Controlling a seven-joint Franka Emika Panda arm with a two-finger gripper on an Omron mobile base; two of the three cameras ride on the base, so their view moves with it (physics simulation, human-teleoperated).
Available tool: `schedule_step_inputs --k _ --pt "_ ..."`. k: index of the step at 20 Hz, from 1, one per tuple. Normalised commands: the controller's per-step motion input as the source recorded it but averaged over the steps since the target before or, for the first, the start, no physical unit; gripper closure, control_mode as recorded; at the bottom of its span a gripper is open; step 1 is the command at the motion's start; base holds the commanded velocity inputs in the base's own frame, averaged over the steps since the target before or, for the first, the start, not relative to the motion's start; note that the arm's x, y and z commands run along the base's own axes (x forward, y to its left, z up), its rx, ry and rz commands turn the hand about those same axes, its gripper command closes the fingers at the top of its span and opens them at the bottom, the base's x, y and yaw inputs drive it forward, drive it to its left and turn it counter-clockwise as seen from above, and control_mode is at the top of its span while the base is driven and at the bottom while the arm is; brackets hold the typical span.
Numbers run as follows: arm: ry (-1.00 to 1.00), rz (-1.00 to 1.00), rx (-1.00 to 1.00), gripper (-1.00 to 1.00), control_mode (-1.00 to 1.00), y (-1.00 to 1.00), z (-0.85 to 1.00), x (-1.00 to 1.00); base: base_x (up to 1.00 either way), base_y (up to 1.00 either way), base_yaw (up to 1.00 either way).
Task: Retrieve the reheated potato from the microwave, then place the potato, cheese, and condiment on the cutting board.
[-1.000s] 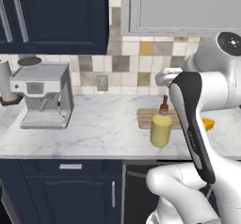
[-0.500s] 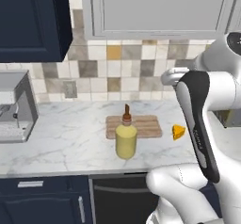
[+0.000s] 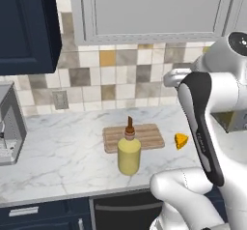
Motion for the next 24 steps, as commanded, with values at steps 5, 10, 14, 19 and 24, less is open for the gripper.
schedule_step_inputs --k 5,10,14,19,24 --pt "0.23 -0.02 0.21 1.0 -1.0 -0.03 -0.04 0.83 0.0 0.0 0.0" --pt "0.21 0.0 0.22 1.0 -1.0 -0.08 -0.41 0.83 0.0 0.0 0.0" --pt "0.13 0.0 0.12 1.0 -1.0 0.0 -0.88 0.5 0.0 0.0 0.0" --pt "0.0 0.0 0.04 1.0 -1.0 0.0 -1.0 0.41 0.0 0.0 0.0" --pt "0.0 0.0 0.03 1.0 -1.0 0.13 -0.93 0.35 0.0 0.0 0.0"
